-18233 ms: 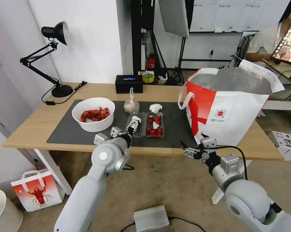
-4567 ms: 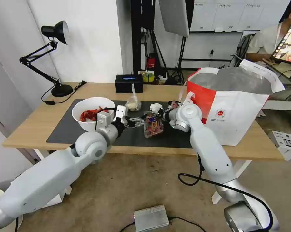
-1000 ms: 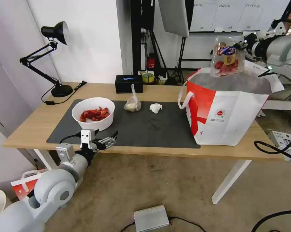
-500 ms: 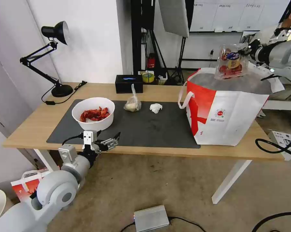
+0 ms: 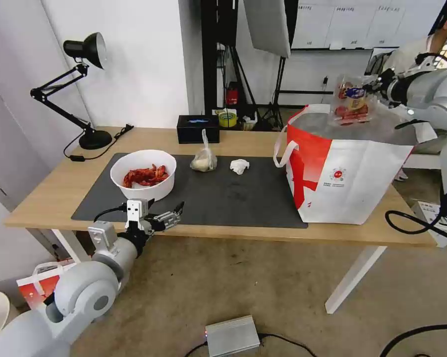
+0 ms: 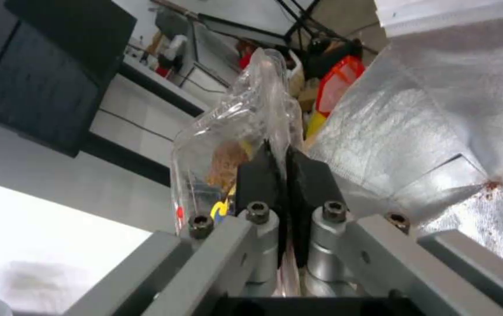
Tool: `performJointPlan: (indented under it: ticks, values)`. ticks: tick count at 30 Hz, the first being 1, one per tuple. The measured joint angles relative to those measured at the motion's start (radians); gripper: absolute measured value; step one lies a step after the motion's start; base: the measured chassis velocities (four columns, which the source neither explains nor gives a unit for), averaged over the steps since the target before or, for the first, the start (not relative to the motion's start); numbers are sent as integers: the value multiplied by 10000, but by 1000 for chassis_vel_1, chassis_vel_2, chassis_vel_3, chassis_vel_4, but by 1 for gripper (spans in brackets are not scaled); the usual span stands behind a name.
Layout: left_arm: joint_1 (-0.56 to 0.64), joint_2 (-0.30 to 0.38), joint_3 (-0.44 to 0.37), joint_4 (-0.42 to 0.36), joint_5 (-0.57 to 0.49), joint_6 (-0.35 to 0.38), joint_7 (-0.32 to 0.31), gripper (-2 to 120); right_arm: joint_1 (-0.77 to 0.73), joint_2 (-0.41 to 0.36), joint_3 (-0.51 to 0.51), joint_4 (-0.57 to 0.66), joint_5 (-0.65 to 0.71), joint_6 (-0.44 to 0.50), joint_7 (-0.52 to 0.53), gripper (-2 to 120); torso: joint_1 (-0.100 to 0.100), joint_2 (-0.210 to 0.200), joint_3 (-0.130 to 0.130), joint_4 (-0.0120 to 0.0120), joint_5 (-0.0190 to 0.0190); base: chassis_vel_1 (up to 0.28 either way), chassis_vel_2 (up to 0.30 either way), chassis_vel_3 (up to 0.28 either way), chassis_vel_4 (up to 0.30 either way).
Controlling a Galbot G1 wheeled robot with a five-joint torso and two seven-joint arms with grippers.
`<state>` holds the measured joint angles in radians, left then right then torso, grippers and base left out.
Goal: Pick up the trash from the table and place it into the takeout bag.
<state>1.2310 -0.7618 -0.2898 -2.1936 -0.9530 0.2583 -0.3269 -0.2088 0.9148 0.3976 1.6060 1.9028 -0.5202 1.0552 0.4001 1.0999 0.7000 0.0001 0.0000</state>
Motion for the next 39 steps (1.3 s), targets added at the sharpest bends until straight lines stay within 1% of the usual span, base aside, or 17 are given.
performJointPlan:
  ticks: [8, 24, 25, 27, 28, 29, 31, 33, 34, 35, 36, 37, 39]
  values:
    - [-21, -32, 120, 25, 25, -23, 0, 100, -177, 69, 33, -199, -192, -21, -40, 1, 0, 0, 0, 0, 0, 0, 0, 0, 0]
    - [-131, -70, 322, 78, 57, -35, -8, 100, -762, 31, 141, -105, -503, -170, -137, 1, 0, 0, 0, -1, 0, 0, 0, 0, 0]
    - [-130, -69, 322, 78, 58, -34, -8, 100, -785, 33, 146, -94, -531, -197, -135, 3, -1, 0, 0, -1, 0, 0, 0, 0, 0]
    - [-131, -63, 319, 76, 59, -35, -11, 100, -827, 33, 152, -50, -577, -239, -129, 14, -1, 0, -1, -1, 0, 0, 0, 0, 0]
    - [-131, -63, 319, 76, 59, -35, -11, 100, -827, 33, 152, -50, -577, -239, -129, 14, -1, 0, -1, -1, 0, 0, 0, 0, 0]
    - [-131, -59, 317, 75, 58, -34, -12, 100, -834, 33, 152, -34, -589, -246, -128, 18, -1, 0, 0, -1, 0, 0, 0, 0, 0]
    - [-131, -45, 295, 68, 53, -35, -13, 100, -846, 25, 155, 19, -599, -269, -122, 30, -1, 0, 0, -1, 0, 0, 0, 0, 0]
    - [-130, -41, 286, 66, 52, -35, -14, 100, -847, 23, 156, 27, -599, -271, -118, 31, -1, 0, 0, -1, 0, 0, 0, 0, 0]
    - [-130, -39, 275, 60, 47, -35, -18, 100, -847, 22, 157, 48, -600, -273, -113, 37, -2, 0, -1, -1, 0, 0, 0, 0, 0]
    - [-131, -39, 271, 55, 46, -35, -18, 100, -847, 22, 157, 55, -600, -274, -111, 39, -1, 0, 0, -1, -1, 0, 0, 0, 0]
    - [-130, -39, 261, 52, 41, -35, -19, 100, -847, 22, 158, 60, -600, -275, -101, 44, -2, 0, -1, -1, 0, 0, 0, 0, 0]
    - [-128, -39, 253, 51, 40, -35, -20, 100, -846, 23, 161, 63, -600, -276, -93, 51, -2, 0, 0, -1, -1, 0, 0, 0, 0]
    - [-128, -39, 248, 51, 39, -35, -20, 100, -847, 24, 162, 64, -600, -276, -92, 52, -1, 0, -1, -1, -1, 0, 0, 0, 0]
